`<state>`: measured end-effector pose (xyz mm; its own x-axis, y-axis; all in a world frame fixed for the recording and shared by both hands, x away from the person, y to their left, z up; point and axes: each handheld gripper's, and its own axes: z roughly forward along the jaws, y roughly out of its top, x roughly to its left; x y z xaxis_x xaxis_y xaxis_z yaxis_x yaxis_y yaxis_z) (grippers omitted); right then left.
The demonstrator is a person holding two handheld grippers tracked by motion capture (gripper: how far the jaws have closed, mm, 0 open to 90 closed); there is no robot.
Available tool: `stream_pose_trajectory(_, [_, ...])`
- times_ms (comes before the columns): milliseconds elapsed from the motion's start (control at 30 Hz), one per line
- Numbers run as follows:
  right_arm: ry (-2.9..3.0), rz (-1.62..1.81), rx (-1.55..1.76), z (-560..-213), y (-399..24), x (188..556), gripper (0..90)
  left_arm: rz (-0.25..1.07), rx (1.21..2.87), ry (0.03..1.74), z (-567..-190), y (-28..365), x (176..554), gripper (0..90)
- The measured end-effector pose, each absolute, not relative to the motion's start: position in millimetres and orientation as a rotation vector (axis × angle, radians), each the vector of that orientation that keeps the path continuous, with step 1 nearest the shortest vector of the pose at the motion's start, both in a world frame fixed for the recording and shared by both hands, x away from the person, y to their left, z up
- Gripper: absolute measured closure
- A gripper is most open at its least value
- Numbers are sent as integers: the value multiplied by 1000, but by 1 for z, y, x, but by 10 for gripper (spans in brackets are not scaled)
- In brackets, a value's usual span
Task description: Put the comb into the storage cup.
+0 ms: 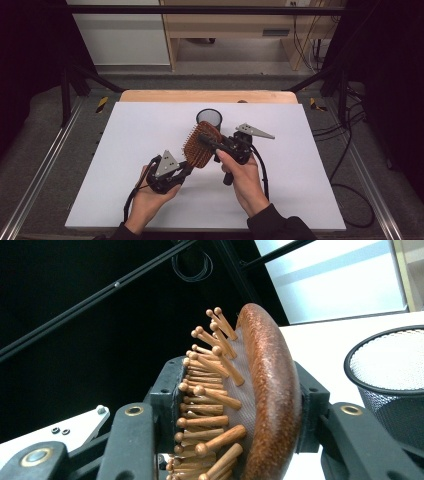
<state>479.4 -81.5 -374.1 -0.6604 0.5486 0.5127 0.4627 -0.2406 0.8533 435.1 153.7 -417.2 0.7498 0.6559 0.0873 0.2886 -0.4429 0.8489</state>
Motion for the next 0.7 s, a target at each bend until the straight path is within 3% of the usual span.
stream_pose_trajectory(700, [1918, 2037, 1223, -360, -68, 481, 528, 496, 1980, 742, -415, 161, 438, 728])
